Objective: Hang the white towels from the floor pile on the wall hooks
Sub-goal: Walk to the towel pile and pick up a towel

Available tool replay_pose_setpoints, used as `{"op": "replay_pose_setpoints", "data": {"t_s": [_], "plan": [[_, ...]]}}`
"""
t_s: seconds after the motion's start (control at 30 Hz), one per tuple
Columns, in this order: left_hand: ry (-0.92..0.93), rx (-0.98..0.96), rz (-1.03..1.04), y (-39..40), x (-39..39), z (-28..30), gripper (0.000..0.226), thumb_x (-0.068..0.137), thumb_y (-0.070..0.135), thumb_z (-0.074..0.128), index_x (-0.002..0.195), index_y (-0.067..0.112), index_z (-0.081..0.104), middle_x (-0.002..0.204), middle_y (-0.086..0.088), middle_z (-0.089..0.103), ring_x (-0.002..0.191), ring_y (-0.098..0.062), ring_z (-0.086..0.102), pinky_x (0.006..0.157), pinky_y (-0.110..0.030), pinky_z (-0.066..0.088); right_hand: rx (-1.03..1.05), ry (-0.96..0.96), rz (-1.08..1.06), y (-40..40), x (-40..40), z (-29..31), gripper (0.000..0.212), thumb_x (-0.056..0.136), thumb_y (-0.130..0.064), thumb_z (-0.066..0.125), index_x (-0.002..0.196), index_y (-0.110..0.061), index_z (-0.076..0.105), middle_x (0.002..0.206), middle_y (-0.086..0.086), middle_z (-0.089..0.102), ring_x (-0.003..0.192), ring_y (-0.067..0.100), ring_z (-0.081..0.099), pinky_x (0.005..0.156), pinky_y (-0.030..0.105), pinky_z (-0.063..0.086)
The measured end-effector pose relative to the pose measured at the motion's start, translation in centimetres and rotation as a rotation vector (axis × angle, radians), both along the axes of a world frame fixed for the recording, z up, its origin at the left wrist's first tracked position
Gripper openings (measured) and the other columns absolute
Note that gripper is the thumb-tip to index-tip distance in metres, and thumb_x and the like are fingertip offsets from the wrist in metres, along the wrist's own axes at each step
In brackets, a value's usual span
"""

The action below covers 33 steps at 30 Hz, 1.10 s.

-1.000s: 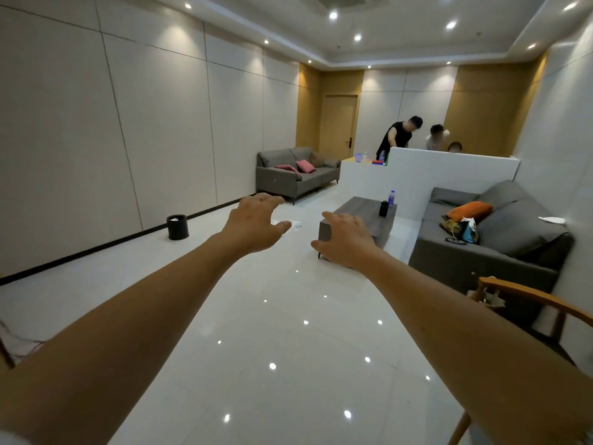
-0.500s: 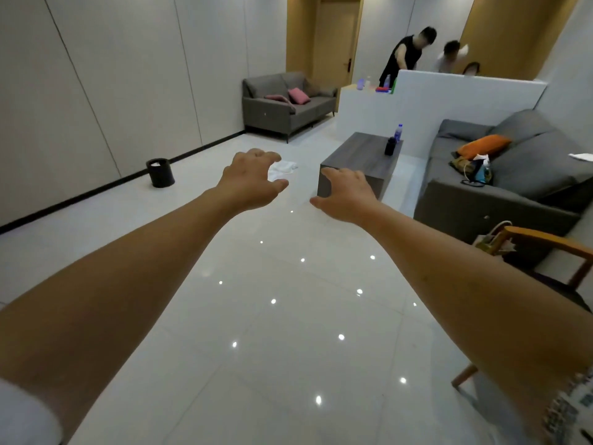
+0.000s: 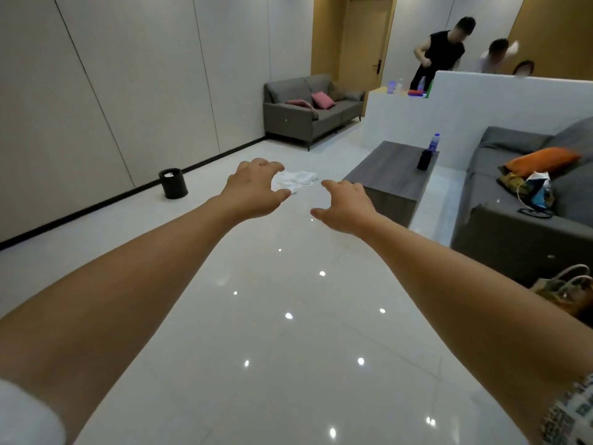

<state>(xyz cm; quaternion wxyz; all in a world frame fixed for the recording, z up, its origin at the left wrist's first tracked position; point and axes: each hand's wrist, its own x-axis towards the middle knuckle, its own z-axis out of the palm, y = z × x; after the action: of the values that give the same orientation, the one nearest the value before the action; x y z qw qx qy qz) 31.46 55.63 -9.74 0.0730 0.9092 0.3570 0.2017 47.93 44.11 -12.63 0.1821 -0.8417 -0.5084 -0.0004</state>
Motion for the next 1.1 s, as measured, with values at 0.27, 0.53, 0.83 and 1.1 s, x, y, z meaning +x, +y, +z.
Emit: {"op": "replay_pose_setpoints", "data": {"t_s": [0.27, 0.53, 0.83, 1.1], "plan": [[0.032, -0.045, 0.057, 11.0, 8.1, -1.0, 0.061, 0.088, 0.051, 0.056, 0.142, 0.030, 0.040, 0.149, -0.001, 0.039, 0.136, -0.025, 0.032, 0.108, -0.046, 0.036, -0.056, 0.040, 0.029, 10.9, 9.1, -0.5, 0.071, 0.089, -0.049, 0.060, 0.149, -0.024, 0.032, 0.149, 0.008, 0.042, 0.137, 0.033, 0.032, 0.106, 0.048, 0.037], [0.046, -0.094, 0.060, 24.4, 13.9, -4.1, 0.061, 0.089, 0.051, 0.054, 0.144, 0.031, 0.038, 0.151, 0.000, 0.036, 0.138, -0.024, 0.029, 0.108, -0.045, 0.034, -0.103, 0.069, 0.037, 23.9, 14.5, -3.7, 0.068, 0.088, -0.048, 0.059, 0.146, -0.022, 0.036, 0.142, 0.008, 0.047, 0.132, 0.032, 0.035, 0.102, 0.046, 0.040], [0.092, -0.167, 0.048, 45.6, 20.7, -6.3, 0.061, 0.090, 0.051, 0.054, 0.144, 0.031, 0.037, 0.150, -0.001, 0.036, 0.138, -0.025, 0.029, 0.108, -0.046, 0.034, -0.154, 0.109, 0.001, 44.3, 21.5, -5.3, 0.070, 0.089, -0.047, 0.057, 0.149, -0.021, 0.033, 0.144, 0.009, 0.045, 0.133, 0.034, 0.035, 0.102, 0.044, 0.038], [0.120, -0.229, 0.037, 60.7, 26.0, -7.6, 0.061, 0.089, 0.050, 0.055, 0.144, 0.029, 0.038, 0.149, 0.000, 0.038, 0.137, -0.025, 0.030, 0.108, -0.046, 0.035, -0.182, 0.148, -0.021, 58.7, 27.6, -6.6, 0.069, 0.090, -0.046, 0.057, 0.149, -0.021, 0.033, 0.145, 0.008, 0.045, 0.133, 0.032, 0.037, 0.102, 0.043, 0.039]]}}
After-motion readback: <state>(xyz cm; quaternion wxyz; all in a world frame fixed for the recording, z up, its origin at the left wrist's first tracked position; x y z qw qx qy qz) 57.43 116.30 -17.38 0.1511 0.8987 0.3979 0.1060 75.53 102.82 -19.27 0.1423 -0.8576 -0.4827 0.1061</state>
